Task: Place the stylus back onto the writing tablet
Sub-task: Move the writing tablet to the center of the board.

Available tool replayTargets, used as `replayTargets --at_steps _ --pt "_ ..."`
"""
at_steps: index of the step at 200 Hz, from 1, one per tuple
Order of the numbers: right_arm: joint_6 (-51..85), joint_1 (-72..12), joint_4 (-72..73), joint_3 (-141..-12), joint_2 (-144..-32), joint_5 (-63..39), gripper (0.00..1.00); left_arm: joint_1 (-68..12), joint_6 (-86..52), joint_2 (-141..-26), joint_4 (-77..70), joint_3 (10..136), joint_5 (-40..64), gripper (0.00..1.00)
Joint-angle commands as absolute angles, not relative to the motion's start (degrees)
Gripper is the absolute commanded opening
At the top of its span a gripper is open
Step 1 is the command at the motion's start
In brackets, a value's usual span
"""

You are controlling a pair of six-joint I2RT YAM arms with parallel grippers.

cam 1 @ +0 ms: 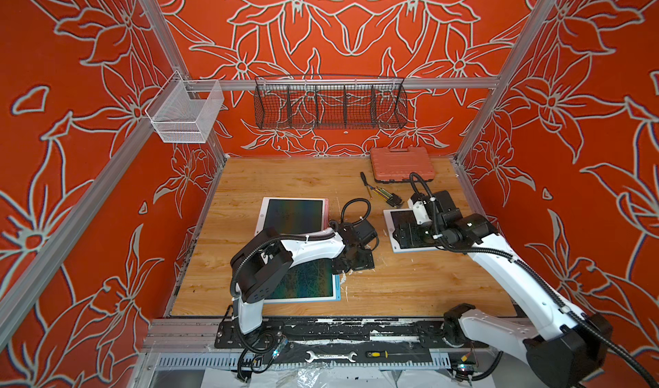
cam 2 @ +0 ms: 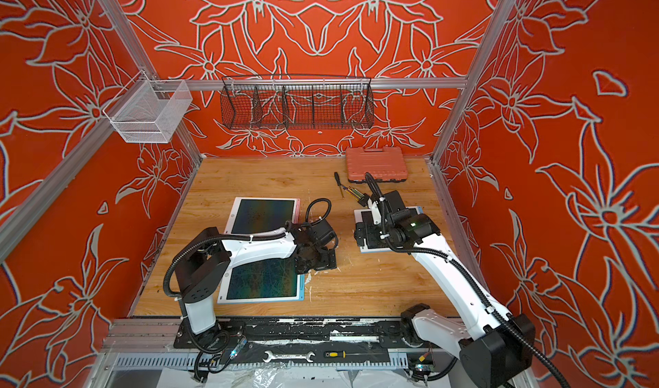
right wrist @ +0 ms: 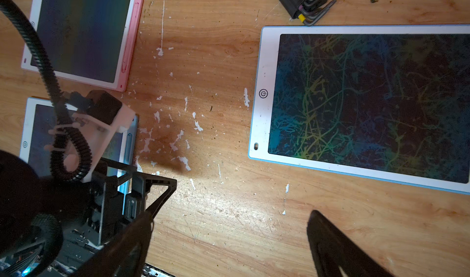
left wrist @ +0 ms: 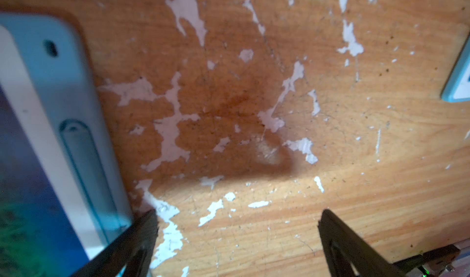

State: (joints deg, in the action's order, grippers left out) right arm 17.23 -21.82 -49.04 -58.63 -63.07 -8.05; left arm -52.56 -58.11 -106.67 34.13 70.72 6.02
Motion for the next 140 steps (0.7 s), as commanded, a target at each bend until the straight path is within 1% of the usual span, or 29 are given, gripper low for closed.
replayTargets --at_steps 1,140 --pt "17.8 -21.6 -49.3 -57.8 -62.5 -8.7 0.97 -52.7 -59.7 -105.5 36.1 68.5 4.4 0.97" --pt "17.7 -21.6 -49.6 -58.1 -62.2 -8.3 0.97 -50.4 -61.0 -99.4 33.8 59.0 3.1 0.97"
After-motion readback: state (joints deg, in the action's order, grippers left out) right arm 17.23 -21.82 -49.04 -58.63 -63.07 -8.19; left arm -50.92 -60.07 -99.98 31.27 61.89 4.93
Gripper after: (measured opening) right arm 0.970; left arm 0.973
